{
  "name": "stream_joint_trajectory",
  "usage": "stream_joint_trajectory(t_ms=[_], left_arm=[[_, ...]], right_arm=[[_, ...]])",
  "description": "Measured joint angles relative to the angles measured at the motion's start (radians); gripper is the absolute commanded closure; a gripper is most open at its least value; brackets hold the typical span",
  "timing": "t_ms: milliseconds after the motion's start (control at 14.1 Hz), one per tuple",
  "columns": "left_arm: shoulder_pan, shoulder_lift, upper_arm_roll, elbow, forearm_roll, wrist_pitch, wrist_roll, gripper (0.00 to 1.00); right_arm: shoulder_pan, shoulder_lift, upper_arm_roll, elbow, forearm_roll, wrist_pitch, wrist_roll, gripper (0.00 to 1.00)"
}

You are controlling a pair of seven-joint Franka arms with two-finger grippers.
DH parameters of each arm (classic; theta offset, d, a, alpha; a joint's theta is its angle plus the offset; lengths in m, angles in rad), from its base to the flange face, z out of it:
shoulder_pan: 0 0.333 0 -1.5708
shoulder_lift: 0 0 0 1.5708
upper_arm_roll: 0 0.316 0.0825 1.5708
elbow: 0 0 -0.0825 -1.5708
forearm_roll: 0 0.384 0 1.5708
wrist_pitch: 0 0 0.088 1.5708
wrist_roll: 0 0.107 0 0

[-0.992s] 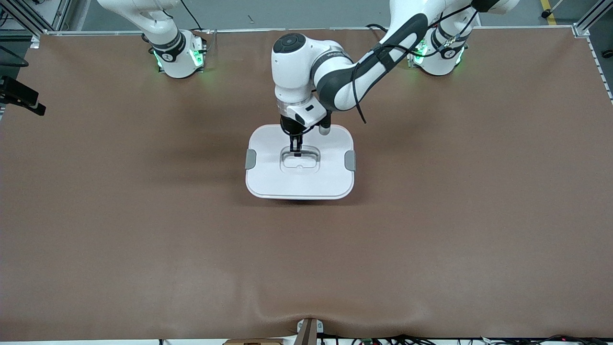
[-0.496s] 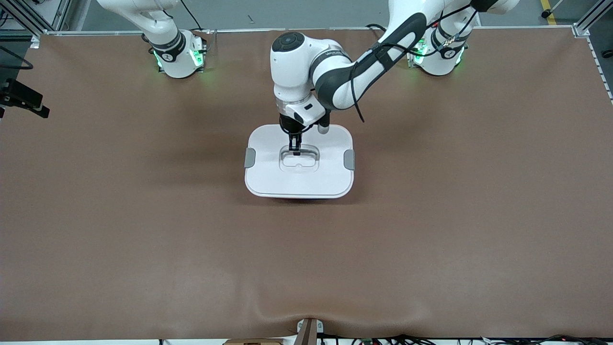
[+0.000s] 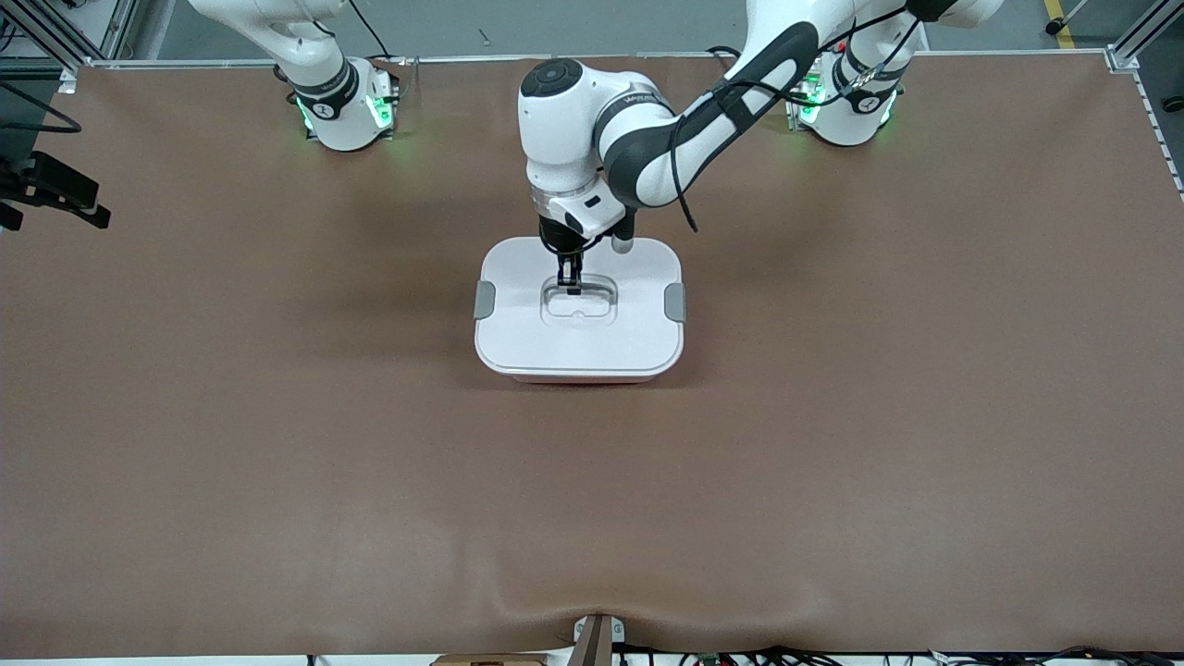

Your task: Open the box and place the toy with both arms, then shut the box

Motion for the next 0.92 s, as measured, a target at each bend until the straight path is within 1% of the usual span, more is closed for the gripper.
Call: stream_joint_trajectory(t_ms=[425, 921], left_arm=[[0.000, 0.000, 0.000, -0.004, 0.000, 0.000, -0.002, 1.00], [0.001, 0.000, 0.001, -0.012, 0.000, 0.002, -0.002, 1.00]], right_arm=[[-0.018, 0.003, 0.001, 0.000, 0.032, 0.001, 0.001, 0.00], [-0.033, 0.003, 0.001, 0.000, 0.035, 0.010, 0.003, 0.00]])
